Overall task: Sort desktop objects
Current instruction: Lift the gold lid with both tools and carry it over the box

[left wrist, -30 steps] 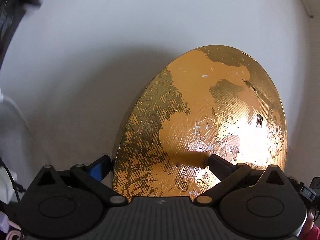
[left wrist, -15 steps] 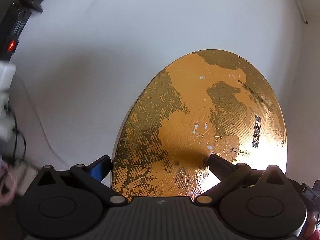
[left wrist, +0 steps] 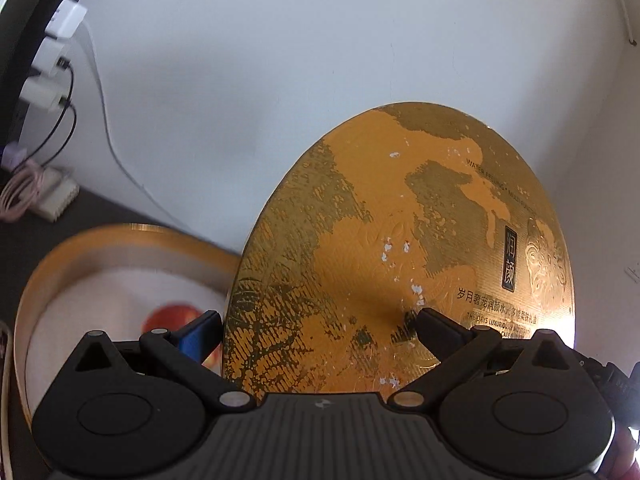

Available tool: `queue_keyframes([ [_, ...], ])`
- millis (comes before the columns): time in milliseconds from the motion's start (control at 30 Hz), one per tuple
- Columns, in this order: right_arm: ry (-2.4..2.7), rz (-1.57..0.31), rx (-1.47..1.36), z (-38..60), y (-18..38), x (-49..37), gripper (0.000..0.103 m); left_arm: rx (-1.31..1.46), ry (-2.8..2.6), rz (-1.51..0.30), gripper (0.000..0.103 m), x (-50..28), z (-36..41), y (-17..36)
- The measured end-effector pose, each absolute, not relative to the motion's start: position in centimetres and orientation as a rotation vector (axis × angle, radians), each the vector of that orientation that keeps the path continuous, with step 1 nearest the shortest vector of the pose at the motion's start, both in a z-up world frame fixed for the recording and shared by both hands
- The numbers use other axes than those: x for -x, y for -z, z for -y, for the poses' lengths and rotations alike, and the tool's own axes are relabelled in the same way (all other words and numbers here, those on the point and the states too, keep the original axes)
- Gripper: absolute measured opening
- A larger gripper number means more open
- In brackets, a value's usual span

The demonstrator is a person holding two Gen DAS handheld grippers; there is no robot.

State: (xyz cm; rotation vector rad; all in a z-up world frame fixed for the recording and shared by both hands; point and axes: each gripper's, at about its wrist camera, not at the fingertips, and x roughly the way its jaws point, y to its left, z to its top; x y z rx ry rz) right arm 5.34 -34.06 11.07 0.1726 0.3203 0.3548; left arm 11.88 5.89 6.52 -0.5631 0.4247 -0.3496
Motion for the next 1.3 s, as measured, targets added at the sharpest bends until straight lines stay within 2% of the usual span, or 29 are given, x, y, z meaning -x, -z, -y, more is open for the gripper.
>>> queue_keyframes([
  [500,-0.319,-0.397,-0.206,35.2,-7.9,2.8,0.097,0.565,0.315,-0.53,0.102,-4.2,-5.0,-4.9],
  [933,-0.431,-0.488,-0.287,31.6,-3.5,-0.4,0.097,0.519,0.137,-0.572,0.102,0.5,-7.4,-5.9],
  [1300,-0.516,-0.525,-0.262,27.2,-3.0,-5.1,0.097,0.545,0.029,-0.581,0.102,-1.3,-11.7,-4.8],
])
